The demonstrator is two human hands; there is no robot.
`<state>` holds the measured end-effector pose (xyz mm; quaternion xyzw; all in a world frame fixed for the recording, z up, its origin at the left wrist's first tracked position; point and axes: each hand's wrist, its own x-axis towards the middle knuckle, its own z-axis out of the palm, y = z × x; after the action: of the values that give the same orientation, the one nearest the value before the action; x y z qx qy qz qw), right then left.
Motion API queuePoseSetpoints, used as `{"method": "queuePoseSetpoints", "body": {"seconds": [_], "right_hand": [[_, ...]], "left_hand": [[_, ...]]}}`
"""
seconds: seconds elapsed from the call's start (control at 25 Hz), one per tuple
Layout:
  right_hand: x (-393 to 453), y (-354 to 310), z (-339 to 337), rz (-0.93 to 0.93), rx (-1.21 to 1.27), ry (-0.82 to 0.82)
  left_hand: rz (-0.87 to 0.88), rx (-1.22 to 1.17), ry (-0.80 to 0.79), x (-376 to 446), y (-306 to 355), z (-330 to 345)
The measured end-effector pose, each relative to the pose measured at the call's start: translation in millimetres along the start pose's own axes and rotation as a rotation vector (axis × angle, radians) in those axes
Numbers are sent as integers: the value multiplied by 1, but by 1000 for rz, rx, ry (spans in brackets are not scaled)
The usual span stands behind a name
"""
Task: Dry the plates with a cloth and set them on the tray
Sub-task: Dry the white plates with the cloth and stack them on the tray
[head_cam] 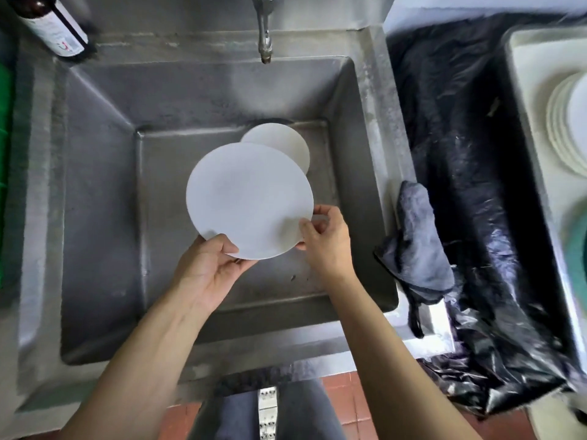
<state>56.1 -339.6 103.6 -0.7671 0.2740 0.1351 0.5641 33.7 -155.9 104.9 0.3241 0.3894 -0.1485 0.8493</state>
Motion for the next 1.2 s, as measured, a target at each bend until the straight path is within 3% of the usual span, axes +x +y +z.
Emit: {"method": "queuePoseSetpoints", "body": {"seconds": [0.12, 0.2, 0.28, 0.36, 0.48, 0.68, 0.84, 1.0, 1.2], "right_hand": [[-4, -4, -27, -203, -177, 102], [-5, -2, -54, -435, -355, 256], [-2, 6, -86, -546, -535, 423], [2, 21, -113, -437, -669, 458], [7, 51, -141, -222, -755, 317], [18, 71, -150, -187, -777, 188], [17, 78, -156, -295, -547, 235], [6, 51, -156, -221, -196, 380], [-23, -56, -150, -533, 129, 526]], "left_hand": [[-1, 65, -33, -11, 2, 13], [-5, 113, -46, -19, 1, 23], [-4, 154, -52, -29, 0, 33], [-3, 191, -46, -40, -1, 42], [9, 250, -44, -56, 0, 57], [18, 290, -61, -81, 0, 81], [35, 346, -66, -97, 4, 102], [76, 447, -80, -115, 16, 117], [154, 497, -95, -134, 35, 127]]}}
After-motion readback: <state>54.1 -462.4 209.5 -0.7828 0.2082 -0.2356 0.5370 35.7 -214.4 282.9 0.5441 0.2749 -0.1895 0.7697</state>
